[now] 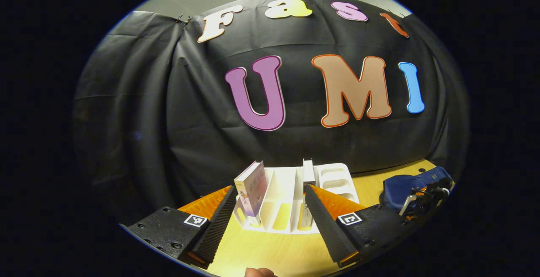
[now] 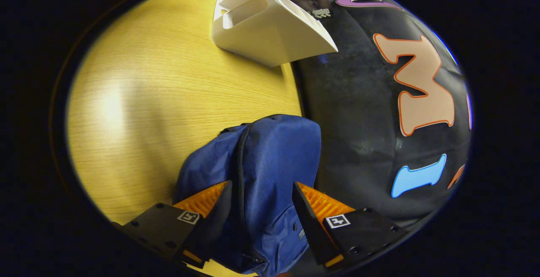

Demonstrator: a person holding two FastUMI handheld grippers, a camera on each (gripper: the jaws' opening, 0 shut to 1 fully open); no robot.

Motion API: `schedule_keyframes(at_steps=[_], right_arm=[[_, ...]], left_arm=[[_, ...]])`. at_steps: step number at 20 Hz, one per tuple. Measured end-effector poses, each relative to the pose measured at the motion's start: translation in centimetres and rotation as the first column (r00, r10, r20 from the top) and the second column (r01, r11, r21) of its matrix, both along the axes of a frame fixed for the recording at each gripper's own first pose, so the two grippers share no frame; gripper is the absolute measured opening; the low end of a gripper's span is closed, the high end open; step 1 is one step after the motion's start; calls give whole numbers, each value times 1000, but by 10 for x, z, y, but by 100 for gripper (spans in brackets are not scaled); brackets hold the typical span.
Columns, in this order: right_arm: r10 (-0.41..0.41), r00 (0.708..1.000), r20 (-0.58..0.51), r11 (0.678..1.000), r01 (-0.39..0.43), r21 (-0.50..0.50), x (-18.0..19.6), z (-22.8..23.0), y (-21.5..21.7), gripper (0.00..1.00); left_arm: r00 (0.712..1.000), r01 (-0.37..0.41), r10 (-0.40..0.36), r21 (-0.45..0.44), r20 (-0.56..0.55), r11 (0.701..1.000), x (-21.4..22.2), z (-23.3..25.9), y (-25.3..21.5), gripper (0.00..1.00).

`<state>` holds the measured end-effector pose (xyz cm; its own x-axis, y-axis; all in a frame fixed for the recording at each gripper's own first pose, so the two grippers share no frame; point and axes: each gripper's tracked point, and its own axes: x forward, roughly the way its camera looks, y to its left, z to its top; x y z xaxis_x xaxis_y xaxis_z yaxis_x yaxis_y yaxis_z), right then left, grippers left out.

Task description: Open the schoolbag, grab two books from the bookshelf and put them into the schoolbag.

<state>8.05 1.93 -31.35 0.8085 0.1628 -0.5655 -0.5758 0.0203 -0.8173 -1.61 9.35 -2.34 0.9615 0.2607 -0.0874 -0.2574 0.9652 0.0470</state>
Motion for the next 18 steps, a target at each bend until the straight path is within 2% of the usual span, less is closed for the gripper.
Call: schedule_keyframes(at_steps=[1,2,3,4,5,6,7,10,11,12,13,14,15,16,17,18], right_arm=[[3,1000,7,1000,-3,-7,2,2,-1,81],[6,1000,0,1000,-6,-13,4,0,-1,80],[5,1000,-9,1000,-5,-21,6,-4,-2,100],[1,1000,-17,1000,-2,-30,7,-8,-3,100],[0,1000,-17,999,0,-36,10,-10,0,100],[0,1000,-18,1000,-1,-30,12,-11,3,80],[-7,1000,-19,1000,6,-23,15,-12,7,99],[-18,1000,-6,999,18,-28,21,-15,8,51],[-21,1000,12,999,21,-24,25,-12,8,35],[-35,999,23,999,35,-18,25,-10,6,19],[-55,998,25,998,56,-8,26,-11,4,3],[-67,998,8,998,67,6,23,-14,6,3],[-82,996,36,997,82,-9,24,-1,6,3],[-95,995,3,995,95,17,22,-7,6,3],[-127,992,-18,991,128,41,22,-10,2,2],[-153,987,-48,985,156,69,22,-12,1,4]], left_arm=[[1000,-8,8,-5,-3,1000,-2,-1,3,96],[1000,-14,14,-9,-6,1000,-3,-2,4,96],[1000,-20,20,-12,-10,1000,-5,-4,5,100],[1000,-21,21,-15,-15,1000,-5,-5,4,96],[1000,-22,22,-14,-20,1000,-7,-6,3,100],[1000,-24,23,-9,-18,1000,-7,-4,4,100],[1000,-23,23,-6,-16,1000,-9,-3,3,96],[1000,-22,22,5,-19,1000,-8,-2,3,96],[1000,-25,25,5,-19,1000,-9,-2,5,100],[1000,-26,26,3,-18,1000,-9,-2,5,96],[999,-26,26,0,-19,1000,-9,-3,5,96],[999,-24,24,-3,-23,1000,-8,-3,4,96],[1000,-20,20,-7,-25,1000,-7,-5,2,96],[1000,-9,8,-25,-18,1000,-7,-4,-1,96],[1000,18,-18,-64,-4,998,-6,-2,-7,96],[999,43,-43,-114,7,993,-4,0,-13,96]])
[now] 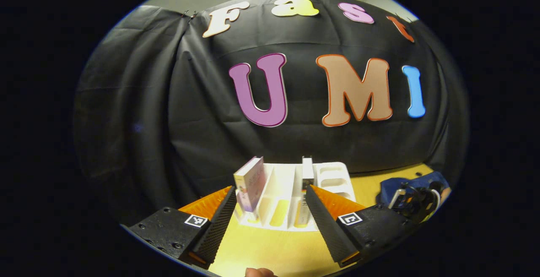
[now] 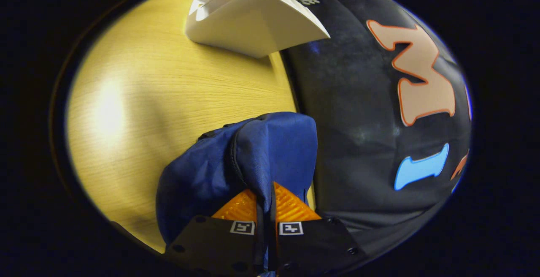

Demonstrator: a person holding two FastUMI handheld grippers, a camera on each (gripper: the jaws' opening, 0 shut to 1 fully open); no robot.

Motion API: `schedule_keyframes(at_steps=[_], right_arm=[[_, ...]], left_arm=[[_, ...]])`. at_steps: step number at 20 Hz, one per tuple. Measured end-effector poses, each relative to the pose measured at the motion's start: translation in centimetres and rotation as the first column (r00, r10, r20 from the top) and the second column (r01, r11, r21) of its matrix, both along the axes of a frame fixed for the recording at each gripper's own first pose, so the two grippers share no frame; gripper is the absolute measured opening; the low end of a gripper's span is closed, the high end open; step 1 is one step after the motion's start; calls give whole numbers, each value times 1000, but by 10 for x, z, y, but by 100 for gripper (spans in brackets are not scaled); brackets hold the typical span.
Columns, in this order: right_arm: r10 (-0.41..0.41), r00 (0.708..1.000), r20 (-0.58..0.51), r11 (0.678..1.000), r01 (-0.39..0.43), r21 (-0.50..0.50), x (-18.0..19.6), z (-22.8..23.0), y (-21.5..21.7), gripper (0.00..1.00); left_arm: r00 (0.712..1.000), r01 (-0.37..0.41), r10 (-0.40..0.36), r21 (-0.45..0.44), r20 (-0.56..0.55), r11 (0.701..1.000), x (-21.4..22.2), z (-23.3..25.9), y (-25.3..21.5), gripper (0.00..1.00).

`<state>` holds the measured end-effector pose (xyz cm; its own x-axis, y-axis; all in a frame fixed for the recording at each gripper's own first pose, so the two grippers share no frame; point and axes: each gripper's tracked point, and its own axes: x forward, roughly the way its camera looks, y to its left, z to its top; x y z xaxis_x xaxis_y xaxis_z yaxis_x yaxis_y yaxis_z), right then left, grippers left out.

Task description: Open the schoolbag, grab two books from the bookshelf and put them into the schoolbag.

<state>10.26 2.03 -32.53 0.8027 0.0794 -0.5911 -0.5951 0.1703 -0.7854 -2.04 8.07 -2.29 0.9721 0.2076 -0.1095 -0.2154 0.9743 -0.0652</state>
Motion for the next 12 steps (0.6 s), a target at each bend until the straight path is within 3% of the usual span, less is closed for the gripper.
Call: schedule_keyframes(at_steps=[2,4,8,9,12], right_arm=[[-30,999,-20,998,31,52,3,5,-1,7],[-34,999,-6,996,34,84,7,18,0,7],[-85,996,10,978,81,195,12,45,-4,7],[-105,994,1,970,102,219,12,51,-9,2],[-176,984,-12,931,170,324,18,77,-18,7]], left_arm=[[999,31,-30,-97,10,995,5,-2,-7,96],[1000,25,-26,-126,-13,992,7,-10,-5,96],[999,19,-24,-127,-38,992,11,-16,2,95],[999,22,-27,-132,-38,991,13,-16,2,95],[999,19,-23,-133,-31,991,19,-14,2,95]])
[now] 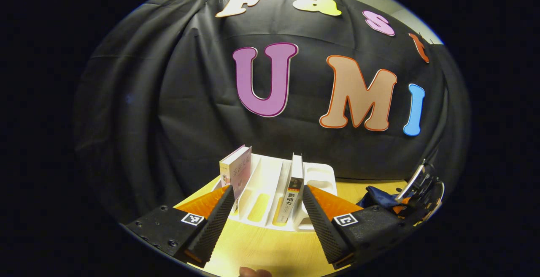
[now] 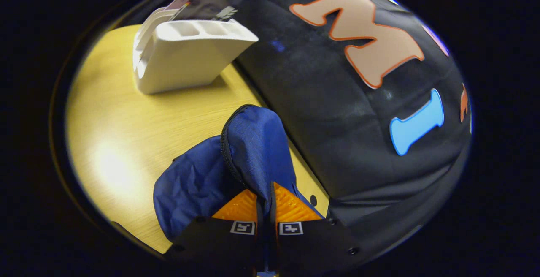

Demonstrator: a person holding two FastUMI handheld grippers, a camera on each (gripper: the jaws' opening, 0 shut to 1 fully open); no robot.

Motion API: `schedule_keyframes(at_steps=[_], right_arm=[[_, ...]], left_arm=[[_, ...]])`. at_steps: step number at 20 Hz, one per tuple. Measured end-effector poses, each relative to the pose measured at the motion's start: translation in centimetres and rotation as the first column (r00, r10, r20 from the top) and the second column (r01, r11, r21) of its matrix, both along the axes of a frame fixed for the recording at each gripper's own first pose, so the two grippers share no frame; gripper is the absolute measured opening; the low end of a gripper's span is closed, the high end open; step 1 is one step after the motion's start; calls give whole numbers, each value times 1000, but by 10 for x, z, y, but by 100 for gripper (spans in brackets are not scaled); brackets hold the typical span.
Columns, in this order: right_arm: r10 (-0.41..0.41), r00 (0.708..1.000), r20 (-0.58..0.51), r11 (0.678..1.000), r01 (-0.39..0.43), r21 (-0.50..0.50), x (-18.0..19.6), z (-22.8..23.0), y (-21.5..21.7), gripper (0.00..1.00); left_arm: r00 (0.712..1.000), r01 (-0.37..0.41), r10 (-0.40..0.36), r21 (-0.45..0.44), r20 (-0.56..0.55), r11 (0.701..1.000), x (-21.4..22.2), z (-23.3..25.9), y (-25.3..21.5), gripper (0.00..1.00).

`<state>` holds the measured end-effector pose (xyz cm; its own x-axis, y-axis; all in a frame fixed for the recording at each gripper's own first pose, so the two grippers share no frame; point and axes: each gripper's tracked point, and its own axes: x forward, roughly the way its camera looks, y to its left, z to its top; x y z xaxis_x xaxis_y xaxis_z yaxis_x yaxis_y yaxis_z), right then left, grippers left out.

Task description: Open the schoolbag, grab two books from the bookshelf and put them into the schoolbag.

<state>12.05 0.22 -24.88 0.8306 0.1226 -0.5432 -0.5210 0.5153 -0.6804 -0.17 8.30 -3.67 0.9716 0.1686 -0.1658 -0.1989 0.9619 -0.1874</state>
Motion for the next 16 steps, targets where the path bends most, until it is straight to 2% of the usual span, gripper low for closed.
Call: schedule_keyframes(at_steps=[1,2,3,4,5,6,9,11,13,14,16], right_arm=[[-28,1000,-8,998,28,49,2,7,-4,12],[-63,998,-22,993,64,103,4,14,-10,7],[-90,995,-41,983,96,157,5,18,-13,7],[-125,990,-67,966,137,218,5,24,-20,2],[-160,983,-88,943,179,282,6,31,-25,7],[-196,974,-110,912,223,343,8,38,-30,7],[-271,937,-219,778,347,524,11,45,-44,7],[-308,902,-302,671,431,603,9,48,-54,6],[-331,876,-352,575,483,661,7,46,-58,4],[-339,865,-370,537,500,679,8,48,-56,3],[-354,851,-389,487,522,700,8,51,-58,4]], left_arm=[[1000,1,-1,4,5,1000,3,2,0,95],[1000,5,-5,10,5,1000,4,2,-1,95],[1000,9,-9,14,10,1000,6,5,-2,95],[1000,15,-15,12,14,1000,8,6,-4,95],[999,25,-25,7,20,1000,12,9,-7,95],[999,33,-33,10,13,999,14,7,-10,94],[998,58,-58,18,4,998,23,7,-17,95],[998,69,-69,20,-5,997,32,6,-20,95],[998,68,-67,37,-11,997,42,6,-20,95],[997,73,-73,44,-12,996,46,7,-21,95],[997,82,-81,48,-18,995,59,6,-22,94]])
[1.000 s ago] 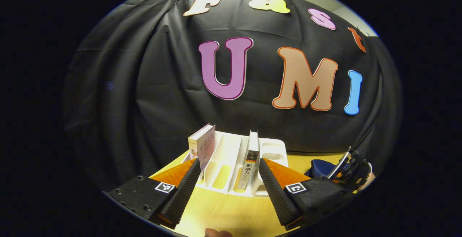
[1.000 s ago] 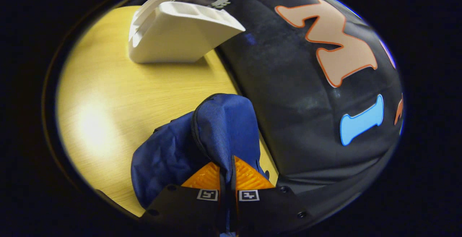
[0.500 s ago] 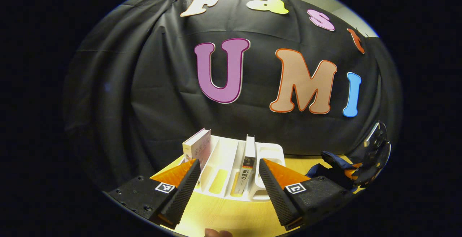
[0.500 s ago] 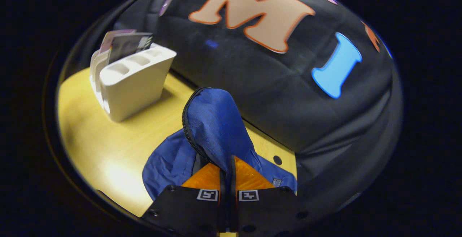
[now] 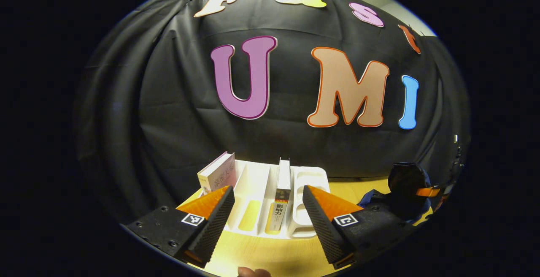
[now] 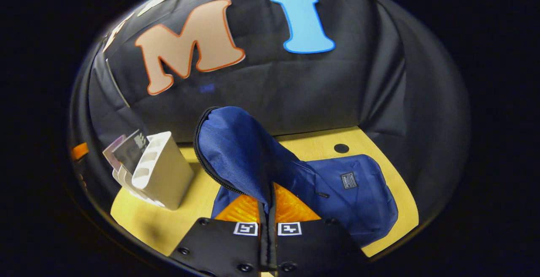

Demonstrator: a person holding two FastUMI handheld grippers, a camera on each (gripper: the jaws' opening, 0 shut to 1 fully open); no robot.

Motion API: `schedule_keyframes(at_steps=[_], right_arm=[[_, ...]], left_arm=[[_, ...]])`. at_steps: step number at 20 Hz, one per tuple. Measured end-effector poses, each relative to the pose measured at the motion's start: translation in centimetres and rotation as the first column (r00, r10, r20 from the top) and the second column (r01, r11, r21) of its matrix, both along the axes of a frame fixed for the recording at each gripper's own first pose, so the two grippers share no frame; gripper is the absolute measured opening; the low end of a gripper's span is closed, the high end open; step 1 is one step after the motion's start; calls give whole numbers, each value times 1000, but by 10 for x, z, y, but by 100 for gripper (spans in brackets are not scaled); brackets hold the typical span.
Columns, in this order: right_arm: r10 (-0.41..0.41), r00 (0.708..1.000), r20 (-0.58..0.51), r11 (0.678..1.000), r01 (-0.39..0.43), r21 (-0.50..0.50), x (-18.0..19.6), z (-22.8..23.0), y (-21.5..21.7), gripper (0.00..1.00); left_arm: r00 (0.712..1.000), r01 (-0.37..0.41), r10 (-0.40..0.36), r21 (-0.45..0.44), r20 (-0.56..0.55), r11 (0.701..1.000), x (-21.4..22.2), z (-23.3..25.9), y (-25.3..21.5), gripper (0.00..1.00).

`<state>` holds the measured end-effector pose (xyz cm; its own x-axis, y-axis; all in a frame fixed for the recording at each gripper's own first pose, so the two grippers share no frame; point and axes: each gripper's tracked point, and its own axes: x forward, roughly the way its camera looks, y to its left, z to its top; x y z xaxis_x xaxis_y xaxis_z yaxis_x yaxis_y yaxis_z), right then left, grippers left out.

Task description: Open the schoolbag, grab two books from the bookshelf and put them into the schoolbag.

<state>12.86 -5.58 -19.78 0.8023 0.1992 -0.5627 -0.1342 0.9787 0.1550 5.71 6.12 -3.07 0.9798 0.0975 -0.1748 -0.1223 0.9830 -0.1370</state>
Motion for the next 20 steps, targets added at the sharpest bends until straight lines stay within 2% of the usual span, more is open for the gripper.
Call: schedule_keyframes(at_steps=[1,6,8,11,13,18,20], right_arm=[[-19,1000,3,1000,19,17,1,2,0,0],[-116,993,23,988,114,102,2,7,-5,6],[-166,986,6,971,163,173,4,8,-4,3],[-218,976,-18,946,216,240,5,13,-5,5],[-220,975,-17,947,218,236,7,14,-5,3],[-231,973,-17,945,229,235,6,12,-5,5],[-236,972,-19,942,233,240,6,12,-6,3]], left_arm=[[1000,8,-8,-2,-7,1000,8,-2,-2,95],[993,40,-43,-23,-108,999,59,-23,-8,95],[984,53,-60,-46,-169,998,79,-35,-12,95],[968,56,-72,-74,-242,996,104,-53,-15,95],[950,62,-82,-73,-300,995,120,-64,-16,95],[882,117,-95,19,-461,993,140,-98,-14,95],[863,139,-111,21,-493,990,145,-106,-19,95]])
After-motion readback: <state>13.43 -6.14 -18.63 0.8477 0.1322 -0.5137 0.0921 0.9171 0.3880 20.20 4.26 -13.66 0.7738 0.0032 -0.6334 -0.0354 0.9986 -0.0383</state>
